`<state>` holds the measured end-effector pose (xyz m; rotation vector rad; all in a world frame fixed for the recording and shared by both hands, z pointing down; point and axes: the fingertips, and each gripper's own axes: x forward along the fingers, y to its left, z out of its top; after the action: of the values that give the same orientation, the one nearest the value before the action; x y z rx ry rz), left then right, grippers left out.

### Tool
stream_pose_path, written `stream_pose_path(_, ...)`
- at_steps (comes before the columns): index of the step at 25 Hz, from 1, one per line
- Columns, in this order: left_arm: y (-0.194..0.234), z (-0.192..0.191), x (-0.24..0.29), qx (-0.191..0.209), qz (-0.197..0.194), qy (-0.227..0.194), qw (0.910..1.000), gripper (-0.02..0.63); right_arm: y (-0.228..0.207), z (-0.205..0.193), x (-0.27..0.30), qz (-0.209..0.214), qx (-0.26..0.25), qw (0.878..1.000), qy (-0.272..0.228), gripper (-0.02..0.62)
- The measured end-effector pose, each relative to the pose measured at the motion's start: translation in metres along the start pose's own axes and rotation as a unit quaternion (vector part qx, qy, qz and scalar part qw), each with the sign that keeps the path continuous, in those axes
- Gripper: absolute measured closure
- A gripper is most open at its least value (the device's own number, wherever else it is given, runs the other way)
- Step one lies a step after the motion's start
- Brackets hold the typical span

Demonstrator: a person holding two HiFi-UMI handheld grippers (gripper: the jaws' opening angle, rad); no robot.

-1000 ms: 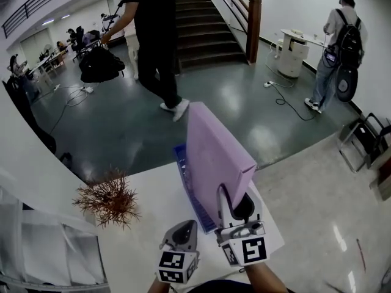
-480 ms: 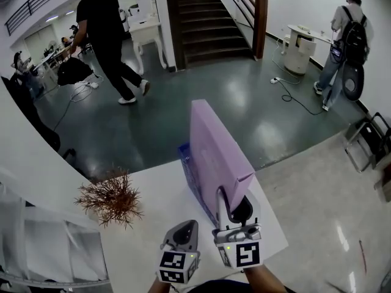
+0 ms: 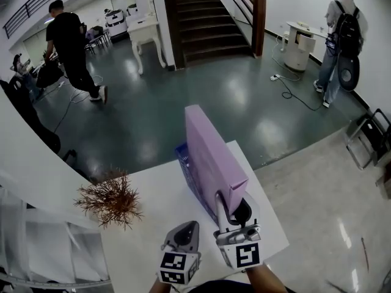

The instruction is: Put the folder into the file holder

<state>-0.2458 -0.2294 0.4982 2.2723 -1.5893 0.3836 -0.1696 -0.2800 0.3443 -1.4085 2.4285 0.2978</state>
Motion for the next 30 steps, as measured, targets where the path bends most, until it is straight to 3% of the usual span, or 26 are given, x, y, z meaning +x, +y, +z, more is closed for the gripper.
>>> stream_pose_path(20, -0.010, -0.004, 0.002, 0.008, -0.012, 0.013, 0.9998, 0.601, 0.015, 0.007, -0.002, 0.049, -0.012, 0.998, -0.035, 0.462)
stream_pose_path(27, -0.012, -0.006, 0.001, 0.000, -0.022, 0.032, 0.9992, 0.601, 0.011, -0.009, -0.003, 0.048, -0.003, 0.999, -0.026, 0.459)
stream_pose_path(30, -0.010, -0.005, 0.003, 0.003, -0.014, 0.021, 0.9997, 0.600, 0.009, -0.012, -0.004, 0.046, 0.000, 0.999, -0.022, 0.457)
